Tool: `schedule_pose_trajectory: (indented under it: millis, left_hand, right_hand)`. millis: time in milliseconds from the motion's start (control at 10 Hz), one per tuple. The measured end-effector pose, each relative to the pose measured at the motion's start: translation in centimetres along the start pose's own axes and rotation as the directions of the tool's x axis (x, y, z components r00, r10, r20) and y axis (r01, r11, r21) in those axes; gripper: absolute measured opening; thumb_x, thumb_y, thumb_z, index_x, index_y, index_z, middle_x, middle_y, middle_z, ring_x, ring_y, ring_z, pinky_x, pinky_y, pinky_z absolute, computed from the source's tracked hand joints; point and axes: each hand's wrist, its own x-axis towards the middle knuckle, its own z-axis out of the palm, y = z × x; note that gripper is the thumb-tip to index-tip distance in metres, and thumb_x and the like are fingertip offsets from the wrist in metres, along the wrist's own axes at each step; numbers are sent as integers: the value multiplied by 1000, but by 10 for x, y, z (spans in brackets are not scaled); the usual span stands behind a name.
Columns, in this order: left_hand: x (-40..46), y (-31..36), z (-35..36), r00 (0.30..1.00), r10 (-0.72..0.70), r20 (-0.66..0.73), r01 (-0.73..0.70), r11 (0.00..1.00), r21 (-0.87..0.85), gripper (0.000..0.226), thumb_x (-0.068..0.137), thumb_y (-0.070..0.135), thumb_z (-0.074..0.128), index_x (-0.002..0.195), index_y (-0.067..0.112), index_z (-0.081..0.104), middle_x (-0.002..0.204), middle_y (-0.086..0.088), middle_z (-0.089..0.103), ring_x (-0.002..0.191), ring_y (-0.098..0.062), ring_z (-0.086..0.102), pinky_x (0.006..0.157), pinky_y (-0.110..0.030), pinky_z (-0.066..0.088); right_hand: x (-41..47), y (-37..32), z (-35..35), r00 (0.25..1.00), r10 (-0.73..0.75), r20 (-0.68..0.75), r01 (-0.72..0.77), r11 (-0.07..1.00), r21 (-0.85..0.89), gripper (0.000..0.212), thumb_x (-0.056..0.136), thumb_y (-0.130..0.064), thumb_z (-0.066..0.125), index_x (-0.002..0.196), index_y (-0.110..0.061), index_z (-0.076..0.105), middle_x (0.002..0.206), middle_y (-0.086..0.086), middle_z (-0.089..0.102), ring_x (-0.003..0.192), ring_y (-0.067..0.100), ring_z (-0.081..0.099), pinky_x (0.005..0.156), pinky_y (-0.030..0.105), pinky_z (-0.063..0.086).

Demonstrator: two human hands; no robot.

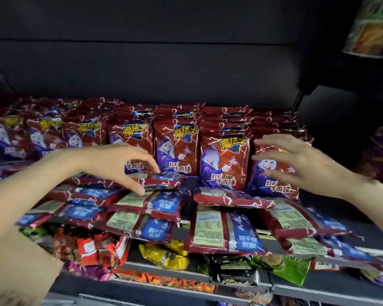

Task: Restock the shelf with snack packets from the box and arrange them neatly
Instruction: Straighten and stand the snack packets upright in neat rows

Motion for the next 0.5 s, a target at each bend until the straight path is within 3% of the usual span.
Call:
schedule_pose_trajectory:
  millis: [100, 200, 300, 400, 500]
  left_hand:
    - [-4, -18, 2, 1000, -21, -7, 21, 1000, 7, 41, 65, 65, 70, 100, 70, 48, 111, 38, 53, 112, 11, 48, 90, -17, 37]
    - [-15, -50, 3, 995, -75, -68, 77, 996, 39, 42, 64, 61, 74, 89, 76, 45, 102, 33, 58, 104, 4, 57, 82, -17, 42]
    - [-32, -70, -14, 998, -24, -58, 27, 999, 40, 38, 66, 63, 70, 95, 71, 48, 105, 35, 56, 106, 9, 53, 84, -12, 39]
    - [-49, -81, -27, 991, 95, 96, -87, 992, -90, 43, 69, 59, 68, 109, 55, 54, 115, 36, 53, 111, 16, 46, 94, -10, 34]
    - [-61, -95, -33, 989, 83, 124, -68, 991, -114, 45, 69, 55, 71, 111, 46, 58, 112, 33, 56, 107, 12, 51, 95, -16, 38]
  right_hand:
    - [36, -43, -3, 997, -35, 69, 29, 996, 87, 44, 91, -58, 36, 118, -33, 61, 118, -14, 62, 107, 6, 58, 87, 38, 52]
    - [74, -85, 4, 989, -80, 121, 69, 993, 97, 48, 89, -61, 37, 118, -31, 62, 111, -15, 65, 97, 5, 62, 79, 35, 54]
    - [111, -121, 17, 980, -96, 175, 79, 992, 101, 51, 87, -62, 46, 127, -32, 53, 124, -14, 60, 108, 5, 58, 87, 32, 51]
    - [140, -149, 31, 954, -76, 290, 63, 997, 51, 56, 84, -62, 51, 132, -34, 43, 127, -13, 56, 108, 9, 56, 88, 35, 48]
    - [154, -162, 46, 938, -41, 344, 50, 999, -16, 52, 86, -56, 55, 130, -34, 38, 121, -11, 58, 100, 13, 59, 83, 37, 49]
